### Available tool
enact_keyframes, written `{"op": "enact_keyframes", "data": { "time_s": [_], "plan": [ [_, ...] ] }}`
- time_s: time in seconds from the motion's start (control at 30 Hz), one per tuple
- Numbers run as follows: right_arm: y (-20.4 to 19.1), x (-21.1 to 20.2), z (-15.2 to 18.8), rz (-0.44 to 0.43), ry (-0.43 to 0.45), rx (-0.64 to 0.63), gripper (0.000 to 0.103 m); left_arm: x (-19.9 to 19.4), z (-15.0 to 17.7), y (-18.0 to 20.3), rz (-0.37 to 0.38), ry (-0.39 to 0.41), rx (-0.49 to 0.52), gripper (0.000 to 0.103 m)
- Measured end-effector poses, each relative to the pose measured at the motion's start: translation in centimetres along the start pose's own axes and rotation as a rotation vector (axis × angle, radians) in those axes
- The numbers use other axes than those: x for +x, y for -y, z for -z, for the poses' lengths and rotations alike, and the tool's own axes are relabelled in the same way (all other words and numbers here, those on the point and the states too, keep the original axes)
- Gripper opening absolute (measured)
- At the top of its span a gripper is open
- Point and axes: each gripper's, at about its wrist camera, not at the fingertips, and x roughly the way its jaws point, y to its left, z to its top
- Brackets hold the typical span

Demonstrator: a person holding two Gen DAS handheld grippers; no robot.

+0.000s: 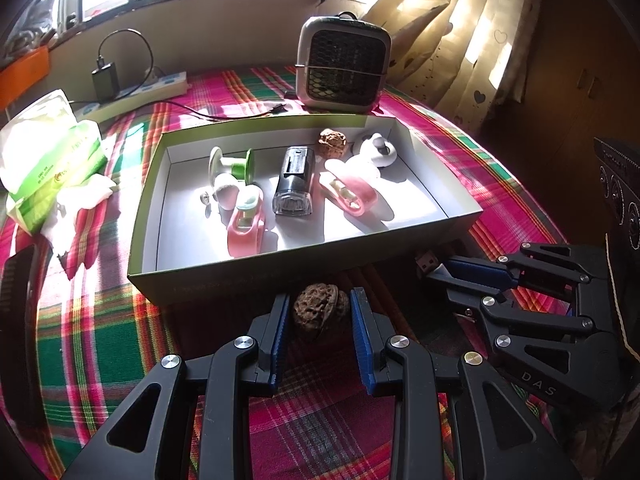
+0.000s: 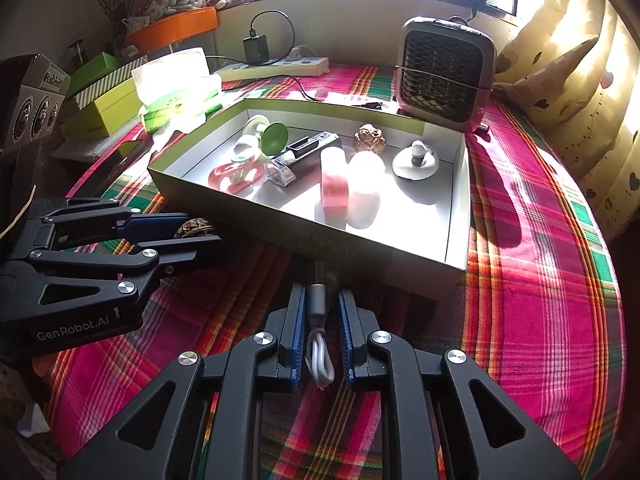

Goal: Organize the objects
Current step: 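Carry the white cable with right gripper while left gripper carries the dark walnut over the box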

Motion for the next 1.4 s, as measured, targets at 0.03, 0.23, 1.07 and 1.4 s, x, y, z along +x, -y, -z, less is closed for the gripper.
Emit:
{"op": "enact_keyframes", "data": {
  "time_s": [0.03, 0.23, 1.07, 1.4],
  "plan": [
    [0.0, -0.1, 0.0, -0.002, 0.003, 0.000, 0.016, -0.1, 0.0, 0.0, 0.001, 0.002, 0.000, 0.027],
    [-0.1, -0.7, -0.2, -0.009, 0.018, -0.002, 0.016, -0.7, -0.2, 0.1, -0.001, 0.015, 0.001, 0.027],
    [0.0, -1.9, -0.4, -0.015, 0.043, 0.007, 0.013, -2.1, -0.4, 0.2, -0.011, 0.045, 0.004, 0.027],
    [0.4, -2.4, -0.7, -0.035, 0.059, 0.030, 0.013, -2.2, -0.6, 0.2, -0.009, 0.054, 0.002, 0.027]
  ]
}}
